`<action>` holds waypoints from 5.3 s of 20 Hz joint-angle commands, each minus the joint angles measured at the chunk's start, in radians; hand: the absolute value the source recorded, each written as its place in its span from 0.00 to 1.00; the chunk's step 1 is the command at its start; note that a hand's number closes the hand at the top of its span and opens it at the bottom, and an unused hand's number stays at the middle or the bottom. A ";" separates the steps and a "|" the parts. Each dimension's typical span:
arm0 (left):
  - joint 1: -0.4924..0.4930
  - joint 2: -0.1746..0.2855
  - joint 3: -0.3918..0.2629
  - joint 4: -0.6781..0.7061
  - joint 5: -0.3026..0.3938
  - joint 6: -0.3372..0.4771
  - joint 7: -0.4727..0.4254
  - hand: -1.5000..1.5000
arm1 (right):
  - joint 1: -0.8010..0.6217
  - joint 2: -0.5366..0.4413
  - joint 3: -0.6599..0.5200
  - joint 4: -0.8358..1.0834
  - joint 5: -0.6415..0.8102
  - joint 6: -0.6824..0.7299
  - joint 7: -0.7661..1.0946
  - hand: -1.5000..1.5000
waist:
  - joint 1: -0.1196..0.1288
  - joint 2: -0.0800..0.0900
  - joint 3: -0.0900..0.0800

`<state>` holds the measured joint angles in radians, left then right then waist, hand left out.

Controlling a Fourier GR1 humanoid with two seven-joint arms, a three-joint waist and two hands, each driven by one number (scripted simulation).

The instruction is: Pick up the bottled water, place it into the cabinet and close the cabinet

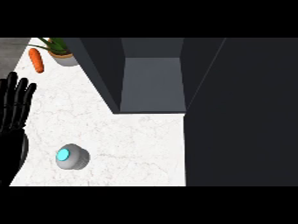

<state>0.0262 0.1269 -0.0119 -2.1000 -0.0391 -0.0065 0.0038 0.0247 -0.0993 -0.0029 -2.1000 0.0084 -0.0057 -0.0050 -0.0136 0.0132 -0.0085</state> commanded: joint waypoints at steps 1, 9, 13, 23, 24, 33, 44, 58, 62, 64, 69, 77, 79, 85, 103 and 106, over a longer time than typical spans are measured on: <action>0.027 0.017 -0.017 0.004 0.046 -0.082 -0.060 0.00 | 0.037 -0.003 0.004 -0.040 0.016 0.007 0.008 0.00 | 0.012 -0.014 0.008; 0.291 0.009 -0.259 -0.018 0.285 -0.237 0.169 0.00 | 0.187 0.096 0.144 -0.076 -0.182 0.022 0.135 0.00 | 0.022 -0.016 0.010; 0.367 0.067 -0.200 -0.090 0.394 -0.274 0.203 0.00 | 0.289 0.096 0.164 -0.211 -0.243 0.031 0.205 0.00 | 0.011 -0.018 0.008; 0.521 0.149 -0.034 -0.166 0.546 -0.417 0.178 0.00 | 0.414 0.098 0.204 -0.183 -0.251 0.072 0.101 0.00 | 0.015 -0.015 0.008; 0.578 0.143 -0.028 -0.190 0.537 -0.429 0.151 0.00 | 0.520 0.095 0.214 -0.203 -0.244 0.134 0.029 0.00 | 0.013 -0.017 0.009; 0.622 0.161 0.117 -0.113 0.590 -0.586 0.069 0.00 | 0.567 0.074 0.234 -0.210 -0.208 0.154 -0.019 0.00 | 0.013 -0.016 0.008; 0.472 0.100 0.208 0.086 0.514 -0.604 0.022 0.00 | 0.522 0.080 0.263 -0.225 -0.200 0.111 0.013 0.00 | 0.012 -0.014 0.008; 0.217 0.109 0.271 0.462 0.261 -0.675 -0.140 0.00 | 0.593 0.042 0.252 -0.129 -0.222 0.182 -0.139 0.00 | 0.007 -0.014 0.008; 0.173 0.130 0.288 0.556 0.252 -0.697 -0.163 0.00 | 0.671 0.046 0.298 -0.157 -0.188 0.183 -0.192 0.00 | 0.004 -0.015 0.008; 0.125 0.108 0.273 0.622 0.172 -0.658 -0.204 0.00 | 0.613 0.062 0.334 -0.160 -0.146 0.147 -0.141 0.00 | 0.006 -0.014 0.008; -0.012 0.100 0.271 0.879 0.111 -0.626 -0.270 0.00 | 0.578 0.045 0.287 -0.112 -0.207 0.172 -0.157 0.00 | 0.003 -0.012 0.008; -0.067 0.129 0.276 1.120 0.054 -0.644 -0.384 0.00 | 0.684 -0.006 0.264 -0.146 -0.256 0.214 -0.221 0.00 | 0.002 -0.013 0.008; -0.145 0.155 0.286 1.286 0.030 -0.661 -0.453 0.00 | 0.623 0.038 0.316 -0.146 -0.222 0.162 -0.168 0.00 | 0.001 -0.010 0.007; -0.199 0.179 0.270 1.455 -0.019 -0.664 -0.597 0.00 | 0.659 0.024 0.326 -0.146 -0.173 0.155 -0.201 0.00 | 0.000 -0.012 0.007; -0.303 0.080 0.216 1.707 -0.016 -0.698 -0.697 0.00 | 0.632 -0.001 0.273 -0.118 -0.254 0.182 -0.212 0.00 | -0.005 -0.009 0.006; -0.329 0.098 0.215 1.721 -0.002 -0.732 -0.675 0.00 | 0.610 0.016 0.325 -0.148 -0.196 0.142 -0.162 0.00 | -0.003 -0.008 0.006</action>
<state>-0.3000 0.2694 0.2265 -0.4360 -0.0381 -0.6216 -0.6142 0.6508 -0.0956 0.2947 -2.2246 -0.2101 0.1630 -0.2048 -0.0132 -0.0029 0.0088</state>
